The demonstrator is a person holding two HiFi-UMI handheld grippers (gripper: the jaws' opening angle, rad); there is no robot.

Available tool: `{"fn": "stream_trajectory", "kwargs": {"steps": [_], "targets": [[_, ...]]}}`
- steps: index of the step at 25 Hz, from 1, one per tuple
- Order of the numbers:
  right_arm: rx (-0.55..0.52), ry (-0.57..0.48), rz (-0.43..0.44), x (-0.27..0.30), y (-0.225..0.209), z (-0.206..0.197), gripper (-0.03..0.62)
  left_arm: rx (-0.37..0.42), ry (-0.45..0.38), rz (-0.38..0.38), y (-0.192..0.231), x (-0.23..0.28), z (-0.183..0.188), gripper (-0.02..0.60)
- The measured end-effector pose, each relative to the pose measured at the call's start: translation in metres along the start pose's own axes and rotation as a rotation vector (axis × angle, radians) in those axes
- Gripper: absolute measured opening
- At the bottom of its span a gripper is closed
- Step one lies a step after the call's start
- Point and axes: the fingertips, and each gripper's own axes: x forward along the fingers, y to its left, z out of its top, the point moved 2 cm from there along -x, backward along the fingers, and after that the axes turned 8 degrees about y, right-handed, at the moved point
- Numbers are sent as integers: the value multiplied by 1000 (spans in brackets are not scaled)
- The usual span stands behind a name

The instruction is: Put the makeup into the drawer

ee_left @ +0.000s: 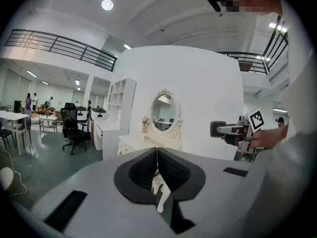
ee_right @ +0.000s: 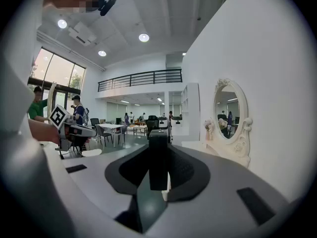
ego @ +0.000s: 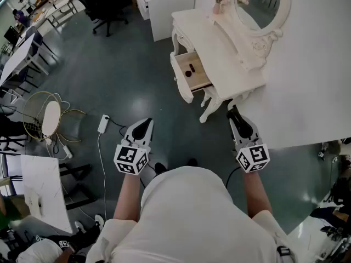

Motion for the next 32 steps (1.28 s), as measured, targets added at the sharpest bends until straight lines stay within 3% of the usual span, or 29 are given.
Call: {"fn": "stream_trajectory", "kwargs": {"steps": [18,32], "targets": [[22,9,34,6,-20,-4,109,-15,8,23,-13,14,-1,17],[15,18,139,21,-57,-9,109,-61,-6,126,-33,27,-6,17]]}}
